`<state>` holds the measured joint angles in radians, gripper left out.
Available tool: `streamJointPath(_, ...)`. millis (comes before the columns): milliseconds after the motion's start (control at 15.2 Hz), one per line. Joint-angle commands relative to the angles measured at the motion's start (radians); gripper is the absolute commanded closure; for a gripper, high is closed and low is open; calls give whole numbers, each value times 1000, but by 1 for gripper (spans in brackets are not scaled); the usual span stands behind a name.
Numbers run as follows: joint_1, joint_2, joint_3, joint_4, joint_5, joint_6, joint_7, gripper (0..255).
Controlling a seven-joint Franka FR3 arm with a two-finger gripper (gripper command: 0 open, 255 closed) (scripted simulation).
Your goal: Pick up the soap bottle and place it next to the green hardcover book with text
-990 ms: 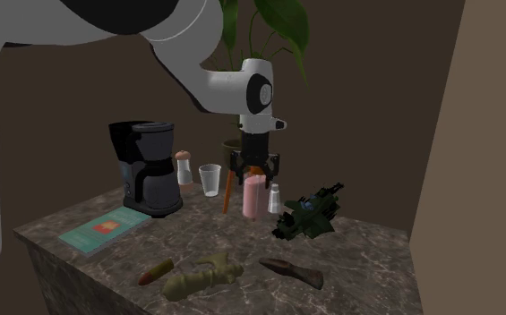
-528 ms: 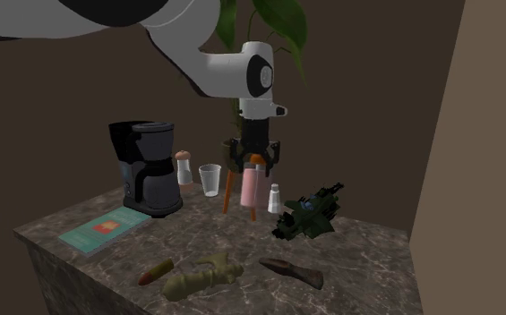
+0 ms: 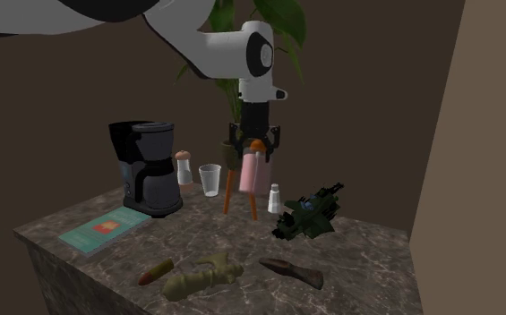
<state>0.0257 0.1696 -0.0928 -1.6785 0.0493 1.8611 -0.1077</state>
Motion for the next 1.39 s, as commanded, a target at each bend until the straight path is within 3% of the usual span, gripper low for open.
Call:
streamJointPath(0, -1, -3, -1, 21, 0, -24, 0, 255)
streamJointPath(1254, -6, 29, -3, 317, 1, -288, 6, 255)
streamJointPath(1320, 8, 5, 5, 285, -3, -279, 27, 255)
